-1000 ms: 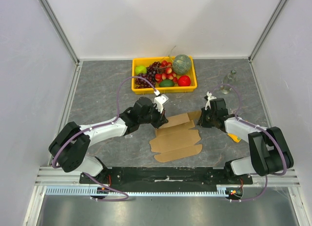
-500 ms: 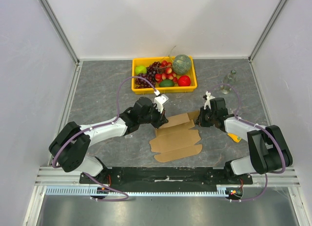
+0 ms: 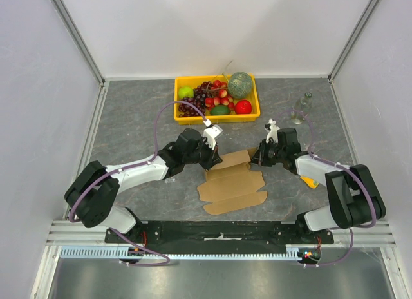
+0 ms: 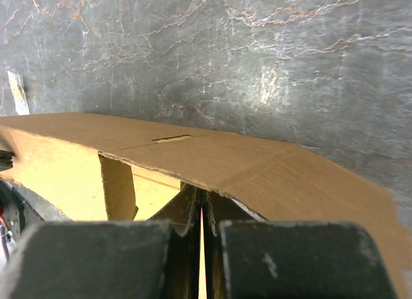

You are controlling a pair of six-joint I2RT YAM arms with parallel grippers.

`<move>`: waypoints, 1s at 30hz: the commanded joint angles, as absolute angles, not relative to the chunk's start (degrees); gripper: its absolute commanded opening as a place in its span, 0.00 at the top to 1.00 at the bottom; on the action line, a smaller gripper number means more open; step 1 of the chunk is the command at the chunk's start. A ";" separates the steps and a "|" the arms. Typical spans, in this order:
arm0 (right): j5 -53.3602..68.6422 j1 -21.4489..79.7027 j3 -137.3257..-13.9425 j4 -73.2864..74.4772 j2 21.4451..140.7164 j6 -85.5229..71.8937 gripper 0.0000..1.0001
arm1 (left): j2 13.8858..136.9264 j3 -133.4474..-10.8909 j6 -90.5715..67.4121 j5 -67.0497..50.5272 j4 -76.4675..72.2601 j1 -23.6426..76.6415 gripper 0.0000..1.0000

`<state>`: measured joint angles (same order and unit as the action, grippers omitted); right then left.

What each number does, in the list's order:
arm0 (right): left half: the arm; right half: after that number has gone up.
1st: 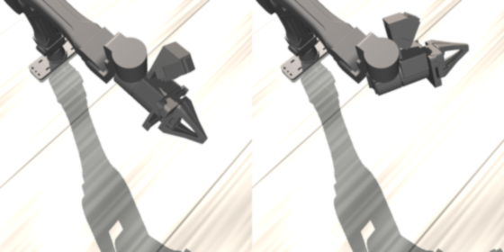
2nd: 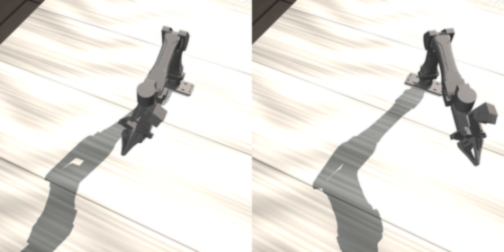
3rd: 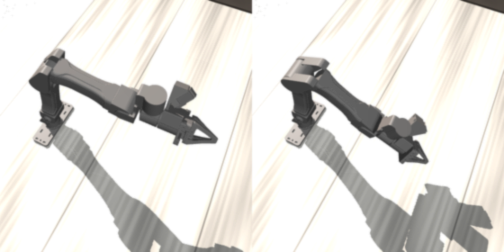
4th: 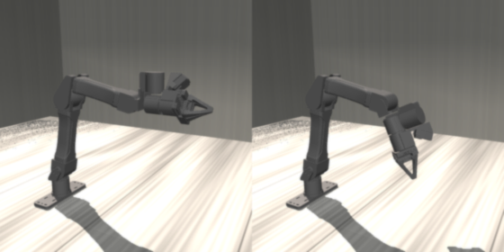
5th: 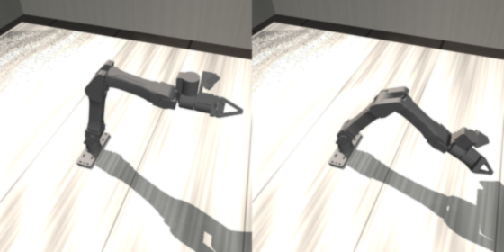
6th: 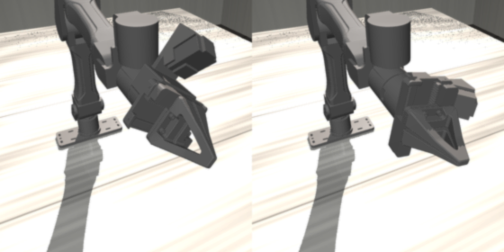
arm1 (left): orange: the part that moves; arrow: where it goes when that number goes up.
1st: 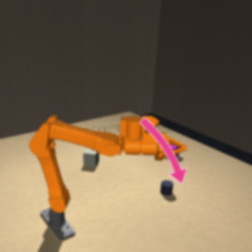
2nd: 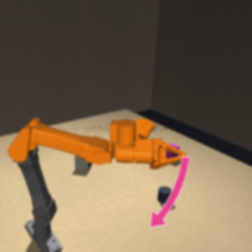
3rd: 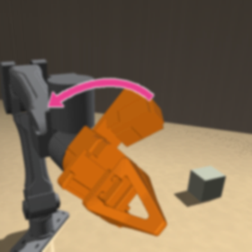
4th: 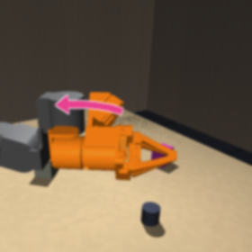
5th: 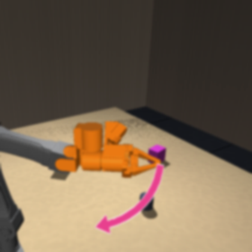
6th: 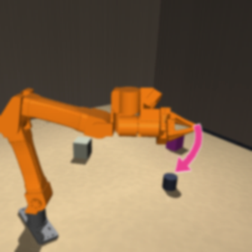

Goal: Fold the paper box

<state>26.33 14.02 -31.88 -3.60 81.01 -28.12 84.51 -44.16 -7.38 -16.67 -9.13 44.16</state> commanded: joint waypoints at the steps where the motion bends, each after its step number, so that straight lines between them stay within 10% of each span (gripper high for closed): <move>1: 32.60 14.06 -31.55 -8.17 84.37 -29.36 1.00 | 85.69 -43.33 -7.12 -16.35 -7.65 44.38 0.98; 16: 26.92 14.06 -33.31 -2.74 84.40 -27.60 1.00 | 85.96 -42.89 -7.12 -16.70 -7.82 44.38 0.98; 30: 6.33 14.06 -51.93 23.01 70.66 -13.64 0.61 | 85.69 -42.80 -7.12 -16.70 -7.82 44.38 0.98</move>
